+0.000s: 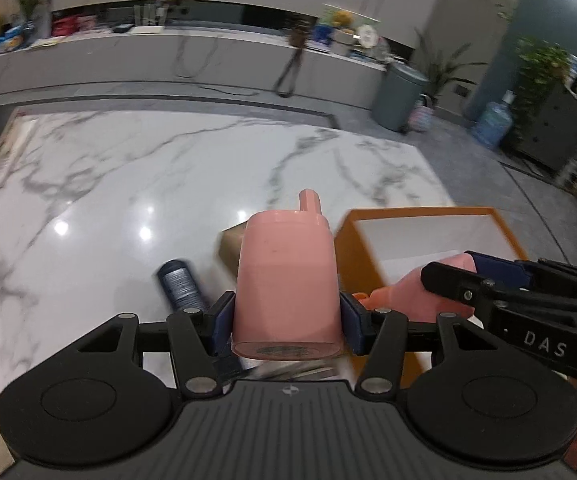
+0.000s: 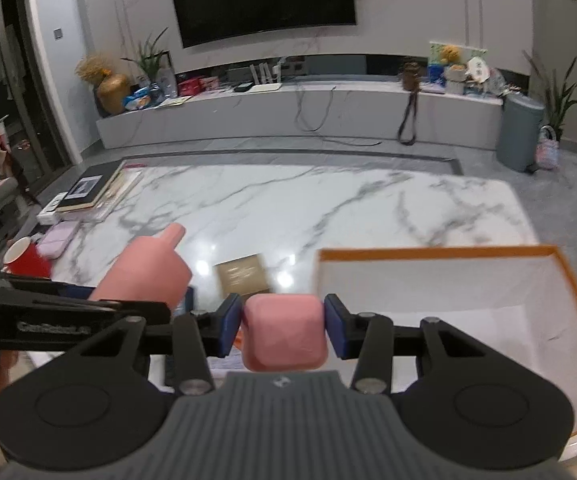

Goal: Organize rigid objects
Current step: 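Carry both pink bottles into the orange box and open both tools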

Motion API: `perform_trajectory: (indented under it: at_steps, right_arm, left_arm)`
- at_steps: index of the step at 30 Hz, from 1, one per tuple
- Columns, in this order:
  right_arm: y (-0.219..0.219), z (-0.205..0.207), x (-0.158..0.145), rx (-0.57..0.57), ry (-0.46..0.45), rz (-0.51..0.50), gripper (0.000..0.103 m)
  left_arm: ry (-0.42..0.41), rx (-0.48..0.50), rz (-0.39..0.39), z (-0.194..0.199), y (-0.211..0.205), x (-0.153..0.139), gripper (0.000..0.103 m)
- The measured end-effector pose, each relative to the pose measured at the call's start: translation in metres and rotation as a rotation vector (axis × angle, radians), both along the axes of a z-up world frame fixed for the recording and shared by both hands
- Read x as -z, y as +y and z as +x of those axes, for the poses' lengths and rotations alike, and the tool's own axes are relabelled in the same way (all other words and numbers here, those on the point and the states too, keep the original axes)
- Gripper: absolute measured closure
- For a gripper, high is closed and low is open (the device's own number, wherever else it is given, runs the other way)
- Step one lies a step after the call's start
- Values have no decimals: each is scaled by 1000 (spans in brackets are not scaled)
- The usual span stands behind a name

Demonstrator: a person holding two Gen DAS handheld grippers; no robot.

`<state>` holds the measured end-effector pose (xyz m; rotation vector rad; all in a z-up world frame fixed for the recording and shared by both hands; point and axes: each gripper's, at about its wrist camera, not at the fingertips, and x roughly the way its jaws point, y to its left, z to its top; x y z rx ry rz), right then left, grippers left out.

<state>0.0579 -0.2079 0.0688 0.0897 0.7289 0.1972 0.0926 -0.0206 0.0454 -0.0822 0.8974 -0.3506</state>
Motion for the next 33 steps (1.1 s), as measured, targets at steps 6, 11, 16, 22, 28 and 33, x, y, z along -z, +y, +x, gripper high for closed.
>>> perform_trajectory:
  at_steps: [6,11,16,22,28,33]
  right_arm:
    - [-59,13,6,47,129,188,58]
    - [-91,16,0,107,147,282,58]
    - [-102,33,-2,114,155,128,59]
    - [-118,53,35,87,306,42,59]
    - [-124,69,64,13,415,-3,60]
    - [-122,92,81,-11,447,13,60]
  left_arm:
    - [58,127,-14,24,-57,-8,41]
    - [61,173,16,39,-88,-14,41]
    - [57,202,50,47,-113,-11,41]
    - [104,249,70,55,-137,11,41]
    - [156,299,135,67,-154,35,41]
    - [173,309,180,78,-159,49,41]
